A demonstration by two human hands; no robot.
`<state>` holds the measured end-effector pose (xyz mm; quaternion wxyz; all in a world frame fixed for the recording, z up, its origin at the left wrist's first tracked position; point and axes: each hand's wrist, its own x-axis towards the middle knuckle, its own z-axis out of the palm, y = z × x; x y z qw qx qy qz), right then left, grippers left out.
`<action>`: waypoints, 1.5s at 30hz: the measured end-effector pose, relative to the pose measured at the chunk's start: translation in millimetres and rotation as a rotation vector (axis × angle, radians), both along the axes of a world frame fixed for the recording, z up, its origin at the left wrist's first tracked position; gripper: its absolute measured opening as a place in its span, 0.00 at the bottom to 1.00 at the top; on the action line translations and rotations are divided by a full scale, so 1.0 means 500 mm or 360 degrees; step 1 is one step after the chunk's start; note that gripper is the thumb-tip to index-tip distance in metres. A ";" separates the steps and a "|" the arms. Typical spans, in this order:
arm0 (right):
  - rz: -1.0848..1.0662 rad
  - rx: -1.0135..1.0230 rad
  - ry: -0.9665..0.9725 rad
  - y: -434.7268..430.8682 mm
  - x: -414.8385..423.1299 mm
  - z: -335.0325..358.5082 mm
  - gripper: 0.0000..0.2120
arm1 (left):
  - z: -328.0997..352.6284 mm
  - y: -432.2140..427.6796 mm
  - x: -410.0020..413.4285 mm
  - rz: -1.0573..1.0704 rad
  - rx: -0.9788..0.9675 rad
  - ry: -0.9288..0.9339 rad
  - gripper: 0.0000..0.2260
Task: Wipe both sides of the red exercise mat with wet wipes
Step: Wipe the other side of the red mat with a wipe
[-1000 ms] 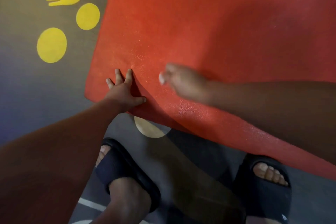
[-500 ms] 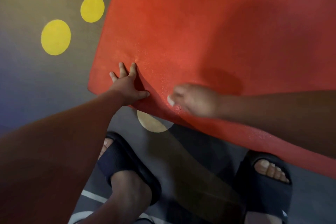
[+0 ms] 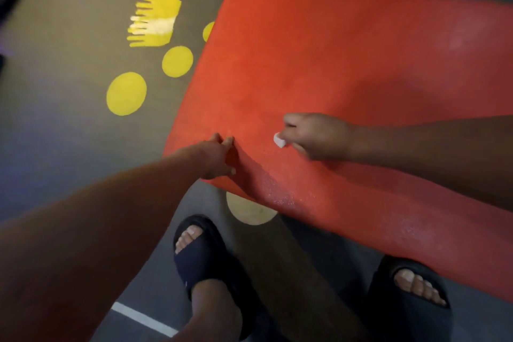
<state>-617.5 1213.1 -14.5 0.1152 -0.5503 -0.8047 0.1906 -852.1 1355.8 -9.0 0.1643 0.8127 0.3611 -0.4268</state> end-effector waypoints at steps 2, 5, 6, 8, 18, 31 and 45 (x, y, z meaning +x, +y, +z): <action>-0.0004 -0.0042 0.0000 0.008 -0.004 0.042 0.13 | 0.051 0.009 -0.002 -0.0280 -0.0100 -0.0087 0.37; -0.0042 -0.0167 -0.0109 0.008 -0.001 0.062 0.16 | 0.111 0.018 0.003 -0.0539 -0.0020 -0.0224 0.23; -0.0085 -0.0201 -0.0141 0.011 -0.002 0.058 0.13 | 0.119 0.023 0.000 -0.0559 0.0019 -0.0255 0.21; -0.0293 -0.0261 -0.0158 0.032 -0.003 0.037 0.09 | 0.108 0.035 -0.016 -0.0501 0.0080 -0.0323 0.21; -0.1208 -0.0033 0.0156 0.091 -0.093 -0.148 0.14 | -0.114 0.024 -0.176 0.0221 0.0254 -0.0779 0.37; -0.1287 0.0156 0.0077 0.143 -0.071 -0.163 0.13 | -0.107 0.042 -0.193 0.0205 0.0217 -0.0823 0.37; -0.1309 0.0092 0.0067 0.180 -0.098 -0.160 0.15 | -0.098 0.051 -0.204 0.0203 0.0269 -0.0972 0.34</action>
